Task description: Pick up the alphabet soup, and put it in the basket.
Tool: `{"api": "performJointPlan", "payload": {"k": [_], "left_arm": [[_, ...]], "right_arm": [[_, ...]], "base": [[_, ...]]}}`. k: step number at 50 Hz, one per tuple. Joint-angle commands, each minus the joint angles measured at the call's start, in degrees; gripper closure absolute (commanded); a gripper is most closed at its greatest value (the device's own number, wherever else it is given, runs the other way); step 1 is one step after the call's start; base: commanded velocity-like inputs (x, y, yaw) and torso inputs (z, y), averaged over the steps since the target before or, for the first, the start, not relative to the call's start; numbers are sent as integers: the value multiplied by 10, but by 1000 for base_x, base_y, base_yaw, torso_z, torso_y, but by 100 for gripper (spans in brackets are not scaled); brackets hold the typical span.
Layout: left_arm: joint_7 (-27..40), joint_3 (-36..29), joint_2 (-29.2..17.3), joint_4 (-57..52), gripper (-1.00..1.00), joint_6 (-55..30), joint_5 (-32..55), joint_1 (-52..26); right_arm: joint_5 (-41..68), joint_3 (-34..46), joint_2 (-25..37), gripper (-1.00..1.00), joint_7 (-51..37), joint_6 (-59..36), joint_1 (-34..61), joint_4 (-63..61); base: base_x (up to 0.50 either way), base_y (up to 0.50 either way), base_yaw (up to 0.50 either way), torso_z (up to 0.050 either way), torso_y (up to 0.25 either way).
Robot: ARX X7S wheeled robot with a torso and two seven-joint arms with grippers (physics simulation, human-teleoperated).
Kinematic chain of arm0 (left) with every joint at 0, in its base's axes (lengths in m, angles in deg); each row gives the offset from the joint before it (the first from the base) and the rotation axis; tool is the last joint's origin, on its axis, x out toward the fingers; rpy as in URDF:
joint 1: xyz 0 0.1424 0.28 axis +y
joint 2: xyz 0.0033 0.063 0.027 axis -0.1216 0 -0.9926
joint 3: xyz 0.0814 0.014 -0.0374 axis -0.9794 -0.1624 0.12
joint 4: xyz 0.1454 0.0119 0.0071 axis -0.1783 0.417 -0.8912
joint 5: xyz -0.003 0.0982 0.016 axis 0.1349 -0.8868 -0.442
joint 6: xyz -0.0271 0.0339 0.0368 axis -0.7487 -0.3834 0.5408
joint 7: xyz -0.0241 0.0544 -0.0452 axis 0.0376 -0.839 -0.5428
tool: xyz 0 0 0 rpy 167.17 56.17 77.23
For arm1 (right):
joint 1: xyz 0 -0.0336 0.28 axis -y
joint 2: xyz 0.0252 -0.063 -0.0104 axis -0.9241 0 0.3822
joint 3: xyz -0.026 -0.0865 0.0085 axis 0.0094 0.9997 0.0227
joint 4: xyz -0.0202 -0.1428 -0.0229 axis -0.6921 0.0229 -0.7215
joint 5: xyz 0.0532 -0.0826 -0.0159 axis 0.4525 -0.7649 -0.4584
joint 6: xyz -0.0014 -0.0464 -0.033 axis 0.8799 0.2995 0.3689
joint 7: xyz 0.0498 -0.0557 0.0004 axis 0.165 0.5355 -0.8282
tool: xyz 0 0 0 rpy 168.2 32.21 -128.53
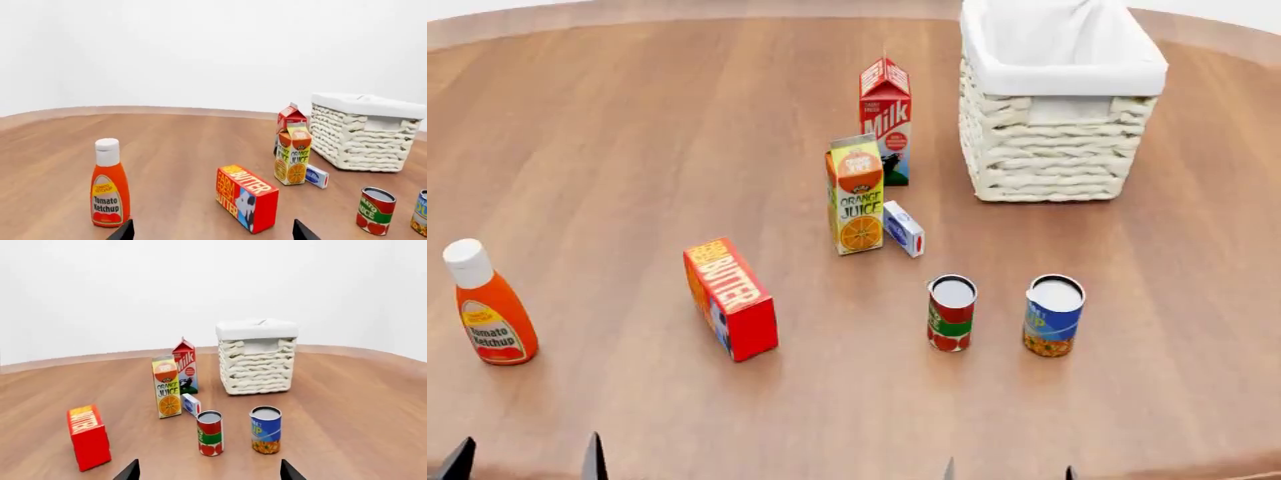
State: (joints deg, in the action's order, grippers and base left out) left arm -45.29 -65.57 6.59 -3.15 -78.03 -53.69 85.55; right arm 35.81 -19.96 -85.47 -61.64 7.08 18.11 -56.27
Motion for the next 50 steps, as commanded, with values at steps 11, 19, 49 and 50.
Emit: {"api": "performJointPlan", "payload": {"k": [11, 19, 49, 50], "left_arm": [[40, 30, -11, -53, -100, 101, 63, 35], [50, 28, -15, -47, -100, 113, 71, 33], [74, 9, -36, -52, -100, 130, 85, 42], [75, 9, -37, -52, -100, 131, 86, 42]], "right_arm": [[82, -33, 22, -100, -18, 57, -34, -51], [93, -34, 26, -100, -26, 60, -28, -43], [115, -14, 42, -100, -42, 61, -21, -30], [116, -14, 43, -100, -42, 61, -21, -29]], "base": [[0, 0, 0, 0, 0], [0, 0, 0, 0, 0], [0, -155, 0, 0, 0], [0, -332, 0, 0, 0]]}}
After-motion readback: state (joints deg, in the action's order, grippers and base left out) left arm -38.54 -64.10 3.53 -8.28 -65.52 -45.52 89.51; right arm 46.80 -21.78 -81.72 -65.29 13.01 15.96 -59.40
